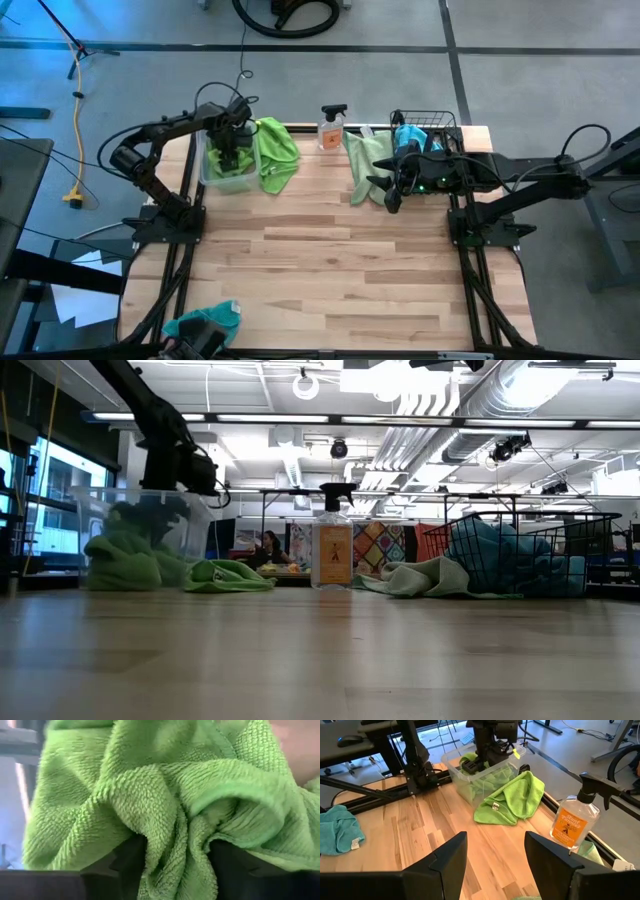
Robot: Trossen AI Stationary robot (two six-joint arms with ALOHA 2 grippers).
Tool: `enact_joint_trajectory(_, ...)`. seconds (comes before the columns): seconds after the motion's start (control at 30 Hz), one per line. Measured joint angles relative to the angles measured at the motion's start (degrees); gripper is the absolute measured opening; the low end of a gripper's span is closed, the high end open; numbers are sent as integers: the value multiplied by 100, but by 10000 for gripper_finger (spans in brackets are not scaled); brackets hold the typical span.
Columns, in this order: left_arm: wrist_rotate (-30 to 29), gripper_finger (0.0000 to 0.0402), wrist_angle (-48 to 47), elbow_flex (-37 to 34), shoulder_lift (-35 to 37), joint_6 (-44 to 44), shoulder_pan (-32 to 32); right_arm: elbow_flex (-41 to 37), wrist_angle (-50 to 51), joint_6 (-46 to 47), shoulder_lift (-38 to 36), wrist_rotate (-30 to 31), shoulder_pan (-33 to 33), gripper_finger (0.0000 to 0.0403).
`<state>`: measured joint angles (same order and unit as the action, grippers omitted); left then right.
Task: Sort microfiber towel by color & place in baskets
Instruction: Put the green microfiber cloth into the bin, then put the blue microfiber cloth into the basket
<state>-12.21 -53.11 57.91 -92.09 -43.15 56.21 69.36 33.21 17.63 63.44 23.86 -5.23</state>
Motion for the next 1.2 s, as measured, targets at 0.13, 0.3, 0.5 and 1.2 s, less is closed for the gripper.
enact_joint_trajectory(0.13, 31, 215, -190, 314, 0, 219, -2, 0, 1, -9, 0, 0, 0, 196)
enact_joint_trajectory(0.3, 75, 242, -569, 755, 0, 439, -2, 0, 3, -11, -2, 0, 2, 196)
enact_joint_trajectory(0.5, 166, 249, -1146, 1455, 3, 680, -2, 0, 2, -264, -2, 0, 0, 196)
enact_joint_trajectory(1.2, 1799, 247, -1882, 2858, 526, 2840, 63, 0, 2, -376, -2, -2, 1, 196)
